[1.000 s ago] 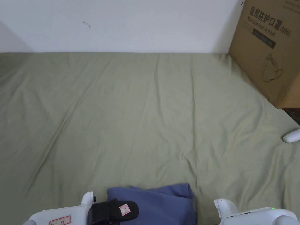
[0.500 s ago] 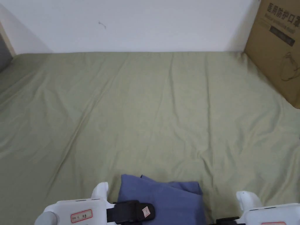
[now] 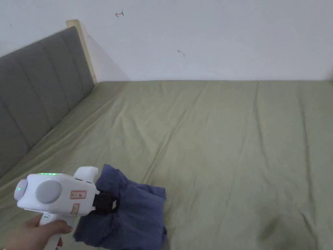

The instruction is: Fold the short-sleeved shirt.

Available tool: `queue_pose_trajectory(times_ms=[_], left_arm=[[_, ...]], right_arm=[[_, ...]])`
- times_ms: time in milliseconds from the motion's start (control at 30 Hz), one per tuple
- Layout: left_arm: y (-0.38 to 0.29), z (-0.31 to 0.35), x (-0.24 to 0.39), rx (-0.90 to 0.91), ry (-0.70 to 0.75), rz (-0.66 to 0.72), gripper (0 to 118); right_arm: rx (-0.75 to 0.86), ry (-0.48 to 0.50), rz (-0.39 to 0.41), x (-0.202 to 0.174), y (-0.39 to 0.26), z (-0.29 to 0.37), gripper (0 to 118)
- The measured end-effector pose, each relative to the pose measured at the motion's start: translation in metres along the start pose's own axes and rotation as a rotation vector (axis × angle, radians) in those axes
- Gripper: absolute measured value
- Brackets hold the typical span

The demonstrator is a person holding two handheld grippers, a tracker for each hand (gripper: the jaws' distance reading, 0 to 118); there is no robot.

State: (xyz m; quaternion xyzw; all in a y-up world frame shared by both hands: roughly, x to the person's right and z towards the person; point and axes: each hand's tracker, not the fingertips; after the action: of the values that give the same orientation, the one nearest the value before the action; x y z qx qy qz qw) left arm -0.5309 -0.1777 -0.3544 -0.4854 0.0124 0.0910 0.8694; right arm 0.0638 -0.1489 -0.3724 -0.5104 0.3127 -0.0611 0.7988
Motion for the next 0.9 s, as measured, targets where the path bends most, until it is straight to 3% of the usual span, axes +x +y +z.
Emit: queue_pose_trajectory(times_ms=[200,267,333,400,433,667,733,833,867,900], left_arm=[[0.017,-0.011,-0.024,-0.077,0.41,-0.286,23],[0.022,-0.015,-0.035,-0.1,0.467,-0.324,24],[0.026,-0.012,-0.041,-0.103,0.478,-0.297,46],[0.027,-0.004,-0.043,-0.085,0.553,-0.275,90],[0.028,0.002,-0.043,-0.06,0.574,-0.281,96],[0.029,0.054,-0.02,0.079,0.537,-0.293,96],[0.025,0.067,-0.003,0.105,0.471,-0.269,96],[0.014,0.085,0.037,0.115,0.262,-0.175,95],[0.011,0.09,0.049,0.141,0.187,-0.128,90],[0.008,0.094,0.062,0.165,0.115,-0.073,69]], right_arm=[[-0.028,-0.039,-0.009,0.0,-0.003,-0.006,0],[-0.033,-0.051,-0.003,-0.002,-0.004,-0.006,0],[-0.033,-0.057,0.004,-0.004,-0.004,-0.005,0],[-0.022,-0.063,0.012,-0.007,-0.004,-0.001,0],[-0.011,-0.066,0.015,-0.007,-0.004,0.001,0],[0.077,-0.068,0.012,-0.01,0.003,0.017,0],[0.097,-0.062,0.018,-0.012,0.007,0.023,0],[0.139,-0.067,0.04,-0.019,0.015,0.033,0],[0.152,-0.064,0.051,-0.022,0.019,0.037,0],[0.169,-0.062,0.062,-0.026,0.023,0.041,0]])
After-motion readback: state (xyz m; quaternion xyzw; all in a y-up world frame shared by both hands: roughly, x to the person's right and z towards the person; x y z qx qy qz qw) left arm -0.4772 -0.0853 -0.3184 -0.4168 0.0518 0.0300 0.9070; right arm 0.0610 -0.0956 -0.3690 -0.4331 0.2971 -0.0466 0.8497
